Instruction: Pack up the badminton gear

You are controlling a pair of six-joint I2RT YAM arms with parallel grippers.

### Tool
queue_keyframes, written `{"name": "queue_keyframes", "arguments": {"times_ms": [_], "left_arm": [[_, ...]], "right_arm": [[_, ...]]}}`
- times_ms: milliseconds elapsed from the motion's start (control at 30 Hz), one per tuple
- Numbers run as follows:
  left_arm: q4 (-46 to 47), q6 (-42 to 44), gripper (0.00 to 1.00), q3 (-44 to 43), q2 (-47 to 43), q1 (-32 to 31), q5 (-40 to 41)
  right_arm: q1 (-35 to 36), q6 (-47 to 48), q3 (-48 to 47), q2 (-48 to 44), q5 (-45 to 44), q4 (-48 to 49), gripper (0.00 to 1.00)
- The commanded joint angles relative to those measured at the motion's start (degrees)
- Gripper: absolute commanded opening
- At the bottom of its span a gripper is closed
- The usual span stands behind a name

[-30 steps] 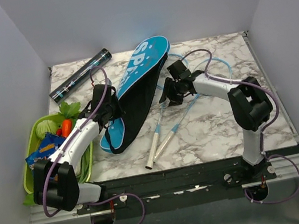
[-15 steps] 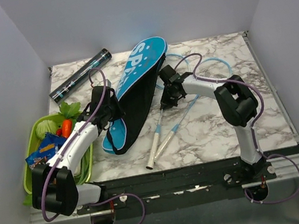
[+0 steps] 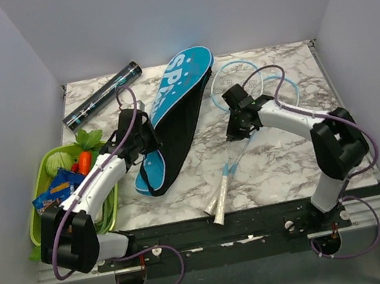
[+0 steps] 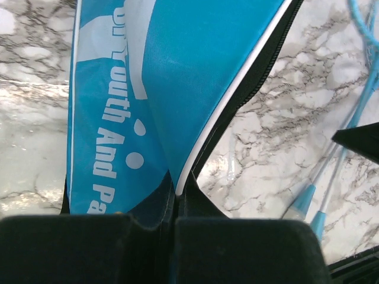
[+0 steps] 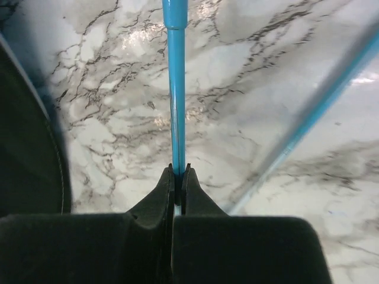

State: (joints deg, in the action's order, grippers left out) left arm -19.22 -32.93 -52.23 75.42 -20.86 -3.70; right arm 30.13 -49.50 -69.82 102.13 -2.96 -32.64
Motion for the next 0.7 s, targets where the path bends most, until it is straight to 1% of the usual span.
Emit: {"name": "queue_keyframes", "arguments": {"times_ms": [0, 100, 133, 200, 233, 333, 367, 467, 567, 667], "left_arm": [[3.8, -2.6, 0.0, 0.5, 1.0, -4.1, -1.4], [3.6, -5.6, 0.0, 1.3, 0.7, -6.4, 1.2], [3.8, -6.7, 0.0, 2.3, 0.1, -7.9, 2.0], [4.2, -9.3, 0.0, 3.1, -1.7, -9.5, 5.0], [4.4, -10.0, 0.0, 3.7, -2.2, -10.7, 5.6], [5.1, -11.4, 0.0, 3.5, -3.3, -12.2, 6.5], [4.9, -11.5, 0.0, 3.3, -2.9, -13.1, 6.7], [4.3, -12.1, 0.0, 1.9, -2.4, -14.3, 7.9], [4.9, -12.6, 0.0, 1.0, -1.7, -14.8, 8.1], [5.9, -12.0, 0.0, 0.2, -0.4, -15.5, 8.0]], "right_arm": [[-1.0, 7.4, 2.8, -9.1, -2.5, -2.8, 0.01], [-1.0, 11.3, 3.7, -12.3, 0.0, -5.2, 0.01], [-1.0, 12.6, 4.5, -15.4, 0.7, -5.7, 0.01], [-1.0, 13.7, 6.9, -18.9, 2.2, -7.4, 0.01], [-1.0, 14.2, 7.8, -22.7, 2.5, -8.1, 0.01], [-0.9, 14.9, 11.6, -28.2, 2.6, -10.6, 0.01], [-0.9, 14.8, 12.6, -31.7, 2.6, -11.5, 0.01], [-0.3, 14.5, 15.6, -37.1, 6.6, -13.3, 0.01], [2.4, 13.6, 16.9, -39.0, 5.4, -16.1, 0.01], [4.8, 11.4, 18.7, -40.3, 5.2, -16.2, 0.01]]}}
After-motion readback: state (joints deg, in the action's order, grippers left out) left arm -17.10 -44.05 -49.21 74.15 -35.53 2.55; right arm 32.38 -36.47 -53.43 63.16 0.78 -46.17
